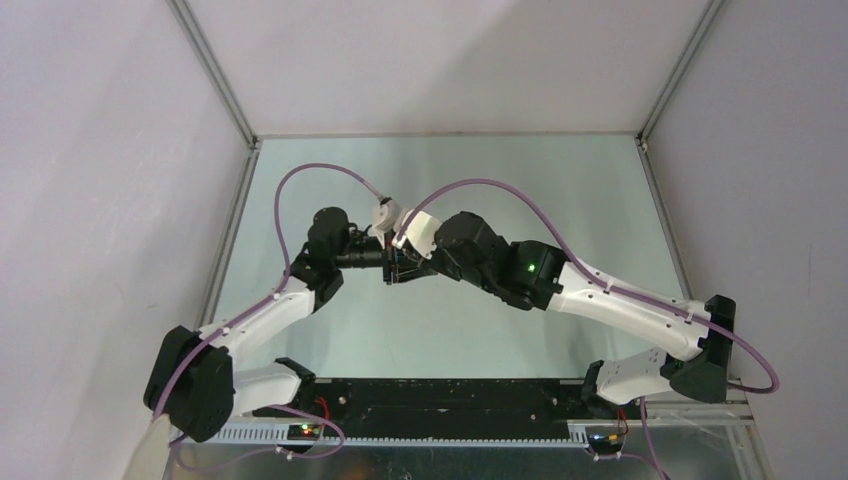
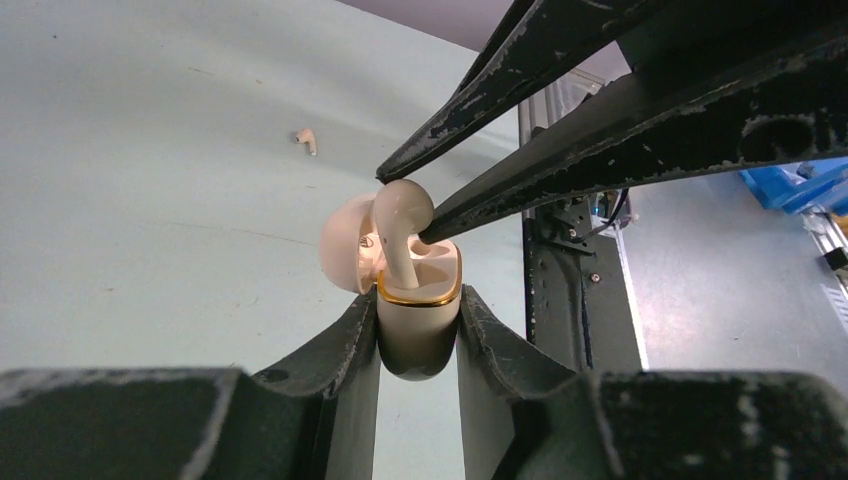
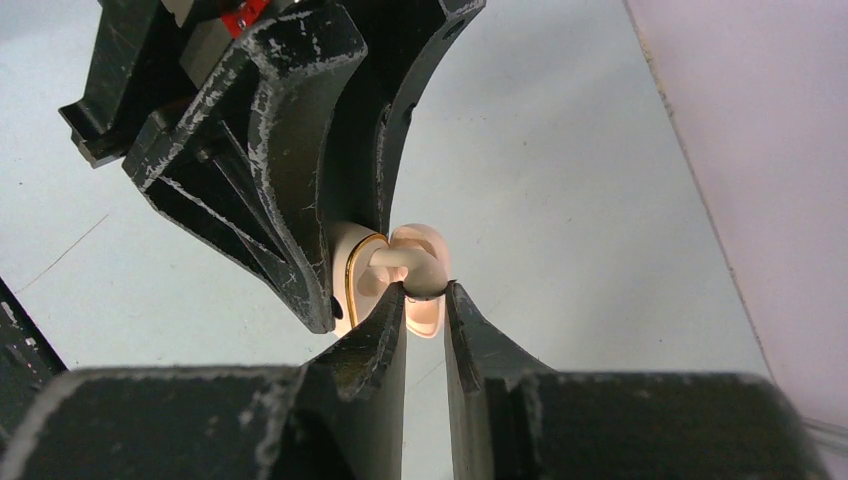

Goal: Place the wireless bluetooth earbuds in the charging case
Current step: Place the earbud in the charging case.

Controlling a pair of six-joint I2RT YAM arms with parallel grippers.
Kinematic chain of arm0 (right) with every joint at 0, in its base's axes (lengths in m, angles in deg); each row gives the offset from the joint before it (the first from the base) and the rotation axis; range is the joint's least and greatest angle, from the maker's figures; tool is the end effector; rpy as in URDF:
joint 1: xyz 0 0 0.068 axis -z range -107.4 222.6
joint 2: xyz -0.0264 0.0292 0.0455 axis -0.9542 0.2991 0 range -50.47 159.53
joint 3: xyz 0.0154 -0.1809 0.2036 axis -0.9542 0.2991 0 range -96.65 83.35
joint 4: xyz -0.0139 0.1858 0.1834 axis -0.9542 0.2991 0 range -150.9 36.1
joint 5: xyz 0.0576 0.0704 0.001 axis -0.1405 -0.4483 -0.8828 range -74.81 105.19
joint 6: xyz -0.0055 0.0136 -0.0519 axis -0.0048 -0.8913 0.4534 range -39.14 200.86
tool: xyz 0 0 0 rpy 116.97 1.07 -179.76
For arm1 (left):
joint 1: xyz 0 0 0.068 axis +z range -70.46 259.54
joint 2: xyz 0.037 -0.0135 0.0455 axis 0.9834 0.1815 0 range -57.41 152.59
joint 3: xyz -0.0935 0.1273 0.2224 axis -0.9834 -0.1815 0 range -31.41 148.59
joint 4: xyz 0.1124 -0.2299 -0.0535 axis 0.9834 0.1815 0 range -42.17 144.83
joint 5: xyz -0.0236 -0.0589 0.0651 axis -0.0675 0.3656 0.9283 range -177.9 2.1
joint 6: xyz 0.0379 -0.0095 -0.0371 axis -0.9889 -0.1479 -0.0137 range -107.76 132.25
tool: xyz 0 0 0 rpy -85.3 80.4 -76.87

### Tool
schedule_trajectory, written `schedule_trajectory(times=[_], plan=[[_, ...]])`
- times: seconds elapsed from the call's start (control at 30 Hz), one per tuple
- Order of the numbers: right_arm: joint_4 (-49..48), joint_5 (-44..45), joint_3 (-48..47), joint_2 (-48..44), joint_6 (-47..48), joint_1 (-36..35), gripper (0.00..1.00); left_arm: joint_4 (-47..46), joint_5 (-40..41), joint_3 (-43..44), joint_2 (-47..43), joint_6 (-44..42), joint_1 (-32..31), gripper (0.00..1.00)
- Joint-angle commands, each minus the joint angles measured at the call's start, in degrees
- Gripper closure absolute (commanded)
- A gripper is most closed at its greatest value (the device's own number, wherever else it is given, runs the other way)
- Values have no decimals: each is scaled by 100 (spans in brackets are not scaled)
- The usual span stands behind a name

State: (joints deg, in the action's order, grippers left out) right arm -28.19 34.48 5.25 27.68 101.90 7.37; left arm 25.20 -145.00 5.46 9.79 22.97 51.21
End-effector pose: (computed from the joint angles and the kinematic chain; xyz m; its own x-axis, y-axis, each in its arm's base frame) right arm 0.1369 0.2687 0.3734 0.0542 -0.6912 -0.7207 -0.7726 0.4282 -0.4688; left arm 0.2076 -0.1458 0.2724 -0.3002 0.0471 -0.9527 0.9509 0.0934 -0.2950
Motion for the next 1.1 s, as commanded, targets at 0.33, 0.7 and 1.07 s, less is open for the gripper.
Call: schedule_trajectory(times=[0.33, 0.7, 1.07], plan=[[-45, 1, -16, 177, -631, -50, 80, -750, 24, 43, -90, 323, 86, 91], [-39, -303, -64, 203, -783, 89, 78, -881, -47, -63, -135, 255, 109, 92], [48, -582, -62, -51, -643, 40, 61, -800, -44, -62, -163, 176, 109, 92]])
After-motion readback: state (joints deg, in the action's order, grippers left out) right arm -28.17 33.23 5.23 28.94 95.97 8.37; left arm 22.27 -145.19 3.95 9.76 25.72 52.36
